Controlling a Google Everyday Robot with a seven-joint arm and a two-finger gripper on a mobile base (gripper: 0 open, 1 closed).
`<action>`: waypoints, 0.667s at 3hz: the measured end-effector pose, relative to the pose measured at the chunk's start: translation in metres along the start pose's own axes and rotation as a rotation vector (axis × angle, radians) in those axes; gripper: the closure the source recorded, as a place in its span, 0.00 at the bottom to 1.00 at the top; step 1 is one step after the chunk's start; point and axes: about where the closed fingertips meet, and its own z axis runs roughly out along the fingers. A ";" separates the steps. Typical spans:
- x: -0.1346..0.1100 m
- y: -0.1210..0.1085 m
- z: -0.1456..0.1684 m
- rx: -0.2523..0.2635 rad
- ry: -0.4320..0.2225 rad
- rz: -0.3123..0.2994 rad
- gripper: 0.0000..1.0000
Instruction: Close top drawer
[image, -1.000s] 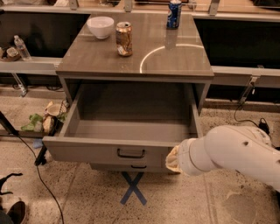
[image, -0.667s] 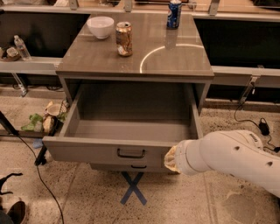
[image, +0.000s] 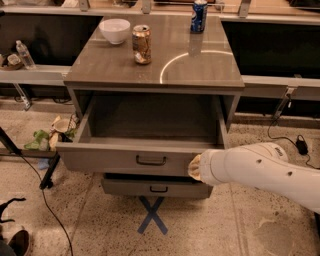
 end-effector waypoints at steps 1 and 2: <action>0.012 -0.025 0.022 0.020 -0.020 0.002 1.00; 0.024 -0.050 0.043 0.033 -0.031 0.005 1.00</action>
Offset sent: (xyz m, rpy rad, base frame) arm 0.1118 -0.0205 -0.0287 0.0472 -0.0464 -0.0070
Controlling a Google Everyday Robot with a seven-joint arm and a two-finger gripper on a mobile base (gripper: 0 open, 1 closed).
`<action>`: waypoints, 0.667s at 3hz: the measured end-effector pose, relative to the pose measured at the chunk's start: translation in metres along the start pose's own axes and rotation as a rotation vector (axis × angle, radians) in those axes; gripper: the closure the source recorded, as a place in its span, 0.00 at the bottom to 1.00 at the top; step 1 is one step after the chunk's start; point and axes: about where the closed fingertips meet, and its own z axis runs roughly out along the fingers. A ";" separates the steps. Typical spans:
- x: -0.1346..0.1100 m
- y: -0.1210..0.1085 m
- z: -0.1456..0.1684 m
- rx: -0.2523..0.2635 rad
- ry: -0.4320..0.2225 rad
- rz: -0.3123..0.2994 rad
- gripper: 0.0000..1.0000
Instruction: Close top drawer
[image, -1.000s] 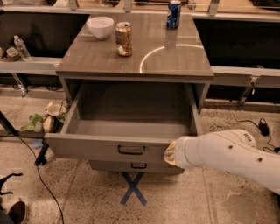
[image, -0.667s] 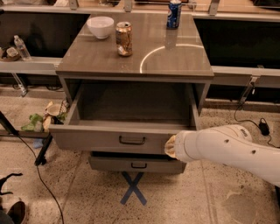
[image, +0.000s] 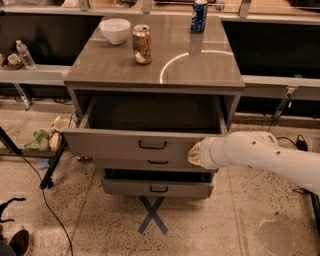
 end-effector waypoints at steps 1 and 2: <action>0.012 -0.021 0.016 0.010 0.001 0.005 1.00; 0.020 -0.035 0.027 0.014 0.004 0.017 1.00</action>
Offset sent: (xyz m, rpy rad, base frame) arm 0.0703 -0.0204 -0.0125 0.0107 -0.0097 -0.0419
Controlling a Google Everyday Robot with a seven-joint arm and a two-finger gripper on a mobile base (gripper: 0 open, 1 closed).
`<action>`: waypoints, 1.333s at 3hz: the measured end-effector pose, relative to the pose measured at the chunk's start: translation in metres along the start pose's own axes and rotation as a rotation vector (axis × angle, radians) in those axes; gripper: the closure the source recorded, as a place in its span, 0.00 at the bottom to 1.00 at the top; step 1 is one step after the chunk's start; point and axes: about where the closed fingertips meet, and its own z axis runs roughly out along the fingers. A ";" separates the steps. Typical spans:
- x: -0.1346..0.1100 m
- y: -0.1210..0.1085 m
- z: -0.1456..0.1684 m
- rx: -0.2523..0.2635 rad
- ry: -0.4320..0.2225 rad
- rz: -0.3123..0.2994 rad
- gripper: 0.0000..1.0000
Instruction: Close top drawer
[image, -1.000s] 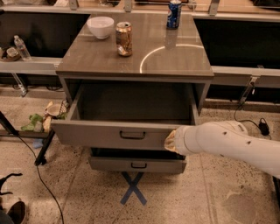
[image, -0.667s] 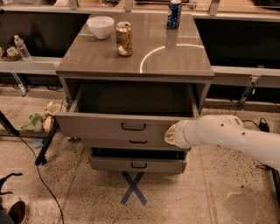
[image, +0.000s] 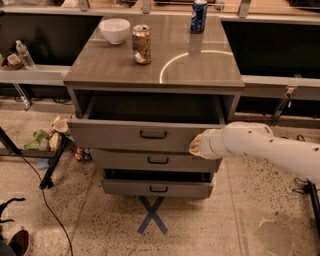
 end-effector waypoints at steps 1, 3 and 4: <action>0.010 -0.017 0.012 0.006 0.018 0.003 1.00; 0.025 -0.059 0.021 0.058 0.037 0.011 1.00; 0.010 -0.041 -0.016 0.011 0.017 -0.001 1.00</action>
Offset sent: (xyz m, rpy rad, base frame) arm 0.0687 -0.0254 0.0048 -0.0271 -0.0604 -0.0616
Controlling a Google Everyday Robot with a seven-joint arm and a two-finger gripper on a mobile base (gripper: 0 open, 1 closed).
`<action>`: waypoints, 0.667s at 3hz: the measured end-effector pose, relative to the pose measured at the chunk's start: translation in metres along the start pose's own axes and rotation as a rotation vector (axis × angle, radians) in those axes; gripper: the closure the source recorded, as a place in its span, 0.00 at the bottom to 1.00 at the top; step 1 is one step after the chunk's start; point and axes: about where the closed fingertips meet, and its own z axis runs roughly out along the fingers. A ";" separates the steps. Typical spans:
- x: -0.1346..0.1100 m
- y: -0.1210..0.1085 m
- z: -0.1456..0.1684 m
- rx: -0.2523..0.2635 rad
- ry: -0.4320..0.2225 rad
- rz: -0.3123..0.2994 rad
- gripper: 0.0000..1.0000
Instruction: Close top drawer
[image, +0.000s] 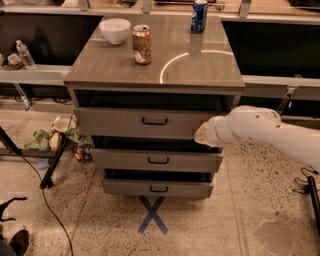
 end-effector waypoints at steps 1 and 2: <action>-0.027 0.039 -0.069 -0.118 -0.039 0.039 1.00; -0.041 0.058 -0.134 -0.190 -0.037 0.068 1.00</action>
Offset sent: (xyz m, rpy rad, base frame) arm -0.1893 -0.0170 0.1468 0.0494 0.2936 0.0385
